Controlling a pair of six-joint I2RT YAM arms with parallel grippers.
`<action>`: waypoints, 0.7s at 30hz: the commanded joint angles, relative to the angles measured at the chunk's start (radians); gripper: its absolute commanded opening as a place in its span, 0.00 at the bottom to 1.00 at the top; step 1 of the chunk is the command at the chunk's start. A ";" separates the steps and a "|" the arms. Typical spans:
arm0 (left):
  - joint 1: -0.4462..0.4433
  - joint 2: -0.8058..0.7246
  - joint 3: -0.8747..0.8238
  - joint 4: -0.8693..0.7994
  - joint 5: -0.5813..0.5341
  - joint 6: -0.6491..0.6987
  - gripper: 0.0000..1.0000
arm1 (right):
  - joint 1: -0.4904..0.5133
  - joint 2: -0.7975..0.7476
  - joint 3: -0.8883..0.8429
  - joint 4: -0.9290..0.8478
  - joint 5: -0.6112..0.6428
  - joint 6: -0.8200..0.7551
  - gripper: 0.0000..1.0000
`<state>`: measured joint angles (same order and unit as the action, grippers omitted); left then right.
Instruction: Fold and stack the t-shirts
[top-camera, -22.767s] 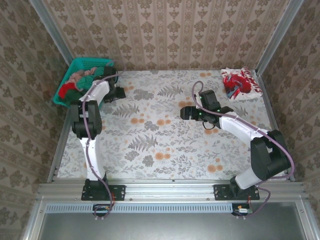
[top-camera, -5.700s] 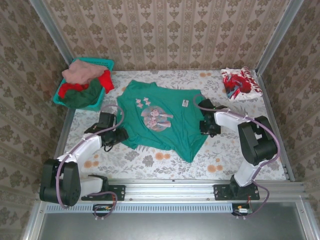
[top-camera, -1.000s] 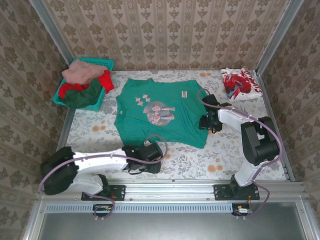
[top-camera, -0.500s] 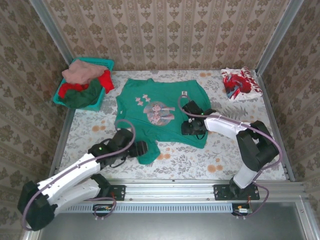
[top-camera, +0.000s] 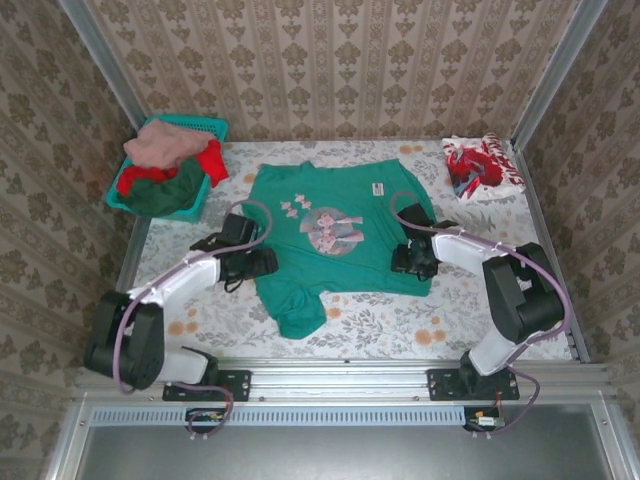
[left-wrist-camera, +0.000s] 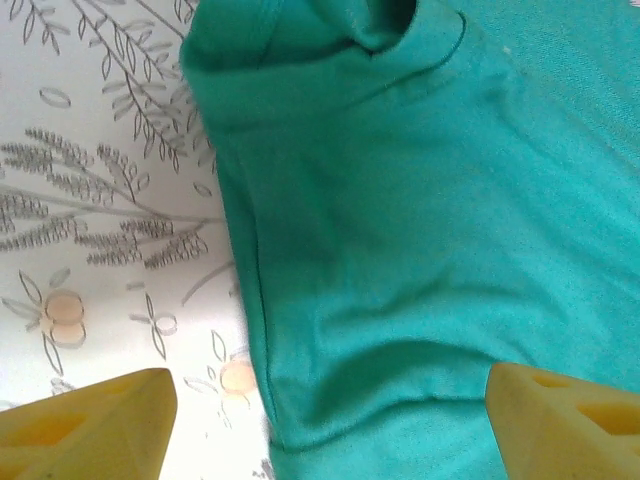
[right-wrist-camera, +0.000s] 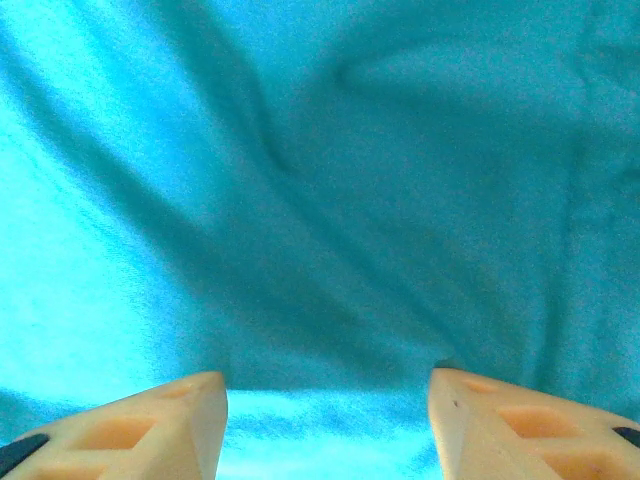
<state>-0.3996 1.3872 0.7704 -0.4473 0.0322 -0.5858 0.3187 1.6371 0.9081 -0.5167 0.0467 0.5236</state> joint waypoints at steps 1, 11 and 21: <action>0.004 0.088 0.116 -0.024 0.019 0.095 0.80 | -0.052 -0.040 0.035 -0.094 0.043 -0.049 0.58; -0.156 0.066 -0.036 -0.034 0.021 -0.011 0.64 | 0.085 -0.118 0.094 -0.025 -0.009 -0.069 0.60; -0.270 -0.071 -0.277 -0.076 -0.020 -0.227 0.63 | 0.053 0.106 0.325 -0.014 0.037 -0.121 0.61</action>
<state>-0.6621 1.3167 0.5774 -0.3965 0.0154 -0.7177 0.3958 1.6932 1.1507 -0.5243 0.0460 0.4408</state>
